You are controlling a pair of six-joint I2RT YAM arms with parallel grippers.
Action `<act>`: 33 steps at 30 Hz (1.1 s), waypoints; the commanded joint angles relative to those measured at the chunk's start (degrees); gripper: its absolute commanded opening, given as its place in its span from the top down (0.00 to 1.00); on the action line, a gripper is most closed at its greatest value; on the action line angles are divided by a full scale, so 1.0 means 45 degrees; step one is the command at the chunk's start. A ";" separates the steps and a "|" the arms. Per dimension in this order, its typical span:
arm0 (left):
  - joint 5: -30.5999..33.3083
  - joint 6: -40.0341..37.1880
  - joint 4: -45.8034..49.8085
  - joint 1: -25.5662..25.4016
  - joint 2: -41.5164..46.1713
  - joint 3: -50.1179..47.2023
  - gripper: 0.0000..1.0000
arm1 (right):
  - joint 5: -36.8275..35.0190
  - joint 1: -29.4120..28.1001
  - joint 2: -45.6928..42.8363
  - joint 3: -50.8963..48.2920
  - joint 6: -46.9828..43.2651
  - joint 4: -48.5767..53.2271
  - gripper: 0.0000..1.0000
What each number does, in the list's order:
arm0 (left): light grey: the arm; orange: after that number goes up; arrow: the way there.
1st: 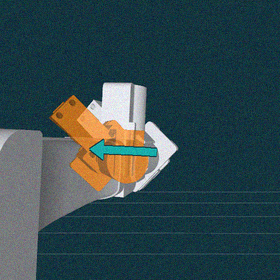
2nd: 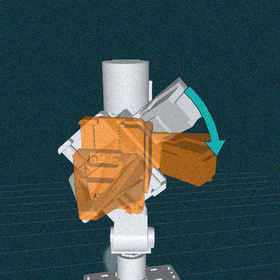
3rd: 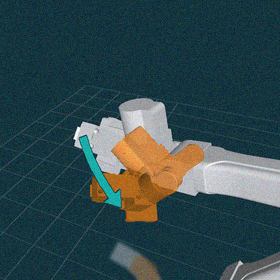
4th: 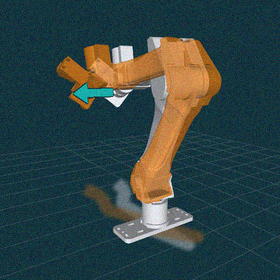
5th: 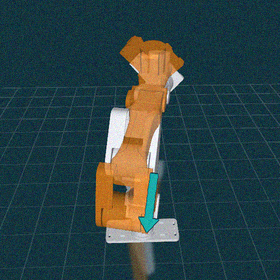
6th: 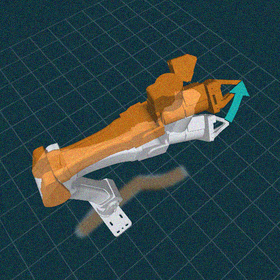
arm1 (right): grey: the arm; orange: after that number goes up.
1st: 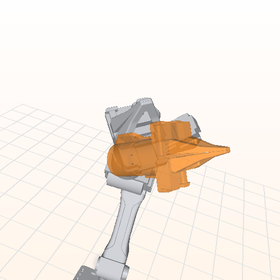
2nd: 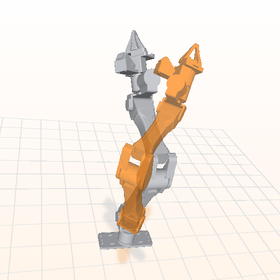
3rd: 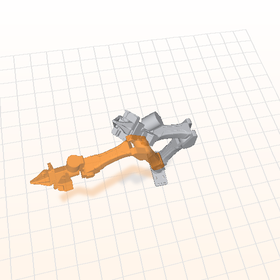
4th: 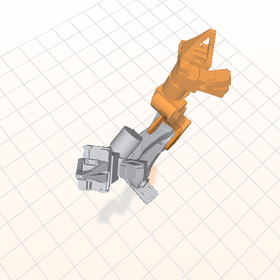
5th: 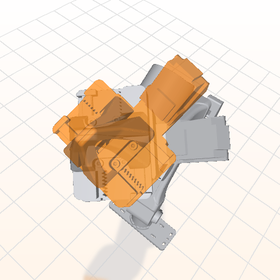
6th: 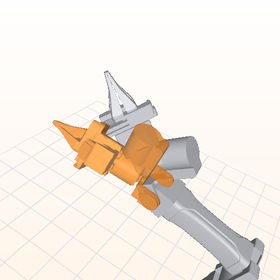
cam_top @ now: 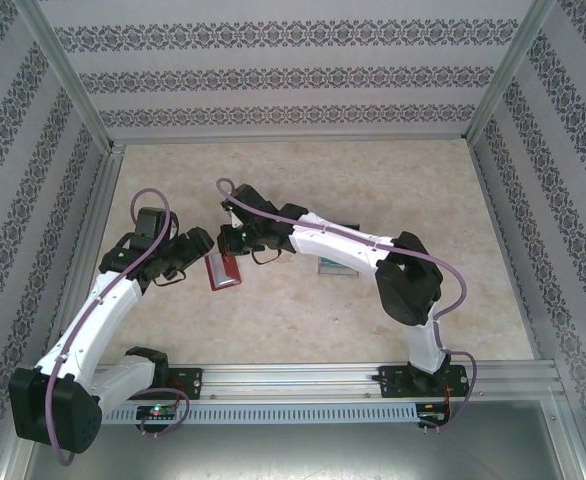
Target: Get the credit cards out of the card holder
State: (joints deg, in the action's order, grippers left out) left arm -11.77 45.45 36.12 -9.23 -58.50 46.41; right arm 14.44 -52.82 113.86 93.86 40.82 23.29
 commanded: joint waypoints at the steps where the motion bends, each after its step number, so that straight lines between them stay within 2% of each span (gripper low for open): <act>1: -0.0252 -0.0167 0.0334 0.0158 0.0043 -0.0274 0.19 | -0.0525 0.0242 -0.0733 -0.0829 0.0190 -0.0011 1.00; 6: -0.0800 -0.0208 0.0029 0.0158 0.0012 -0.0576 0.19 | -0.2119 0.0654 -0.1466 -0.2135 -0.0043 0.0807 1.00; 12: -0.1725 -0.0123 -0.0684 0.0160 -0.0153 -0.0966 0.25 | -0.3900 0.0973 -0.1581 -0.2968 -0.0400 0.2228 1.00; 17: -0.2829 0.0227 -0.1911 0.0158 -0.0595 -0.1469 0.37 | -0.3622 0.0883 -0.1254 -0.2800 -0.0632 0.2079 0.99; 20: -0.3193 0.0524 -0.2605 0.0158 -0.1059 -0.1743 0.44 | -0.3512 0.0783 -0.0983 -0.2433 -0.0677 0.2059 0.91; 23: -0.3349 0.0618 -0.3065 0.0155 -0.1564 -0.1885 0.49 | -0.3365 0.0707 -0.0757 -0.2175 -0.0760 0.2011 1.00; 24: -0.3343 0.0612 -0.3143 0.0147 -0.1743 -0.1908 0.50 | -0.3370 0.0685 -0.0672 -0.2116 -0.0788 0.2046 1.00; 28: -0.3013 0.0404 -0.3271 0.0150 -0.2412 -0.1983 0.50 | -0.3365 0.0665 -0.0580 -0.2161 -0.0755 0.2062 1.00; 33: -0.3379 0.0406 -0.4243 0.0127 -0.3350 -0.2179 0.50 | -0.3221 0.0668 -0.0568 -0.2266 -0.0672 0.1925 1.00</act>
State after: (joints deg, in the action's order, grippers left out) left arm -25.56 47.18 21.41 -9.26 -71.99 37.47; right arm -0.19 -49.01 110.43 82.96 38.41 31.48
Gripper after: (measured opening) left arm 0.503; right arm 0.067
